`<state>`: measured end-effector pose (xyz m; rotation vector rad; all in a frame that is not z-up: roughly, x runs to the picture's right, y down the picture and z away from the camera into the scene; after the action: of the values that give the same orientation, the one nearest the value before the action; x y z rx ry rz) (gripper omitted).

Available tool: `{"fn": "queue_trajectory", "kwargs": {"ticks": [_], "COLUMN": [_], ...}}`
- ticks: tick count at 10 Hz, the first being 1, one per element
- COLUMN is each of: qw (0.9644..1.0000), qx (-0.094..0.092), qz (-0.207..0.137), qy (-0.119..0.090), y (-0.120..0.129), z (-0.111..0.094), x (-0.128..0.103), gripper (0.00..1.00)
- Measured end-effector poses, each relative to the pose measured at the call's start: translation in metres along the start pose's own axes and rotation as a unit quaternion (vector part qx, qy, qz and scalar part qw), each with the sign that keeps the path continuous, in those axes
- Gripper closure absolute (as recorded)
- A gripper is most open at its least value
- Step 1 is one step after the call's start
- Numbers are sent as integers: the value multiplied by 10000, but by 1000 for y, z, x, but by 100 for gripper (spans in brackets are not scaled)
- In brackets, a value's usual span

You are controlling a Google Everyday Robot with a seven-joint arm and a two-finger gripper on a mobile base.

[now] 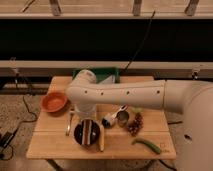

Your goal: Wipe purple bowl with eraser

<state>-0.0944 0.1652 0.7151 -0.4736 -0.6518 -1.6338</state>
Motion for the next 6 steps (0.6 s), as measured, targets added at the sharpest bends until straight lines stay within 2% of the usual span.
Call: {"fn": "queue_trajectory", "kwargs": {"ticks": [3, 6], "qw": [9997, 9988], "qx": [204, 415], "qz": [-116, -248], "qy": [-65, 61], "y": [-24, -53], "z": [7, 11], "x": [3, 23], "gripper": [100, 100]}}
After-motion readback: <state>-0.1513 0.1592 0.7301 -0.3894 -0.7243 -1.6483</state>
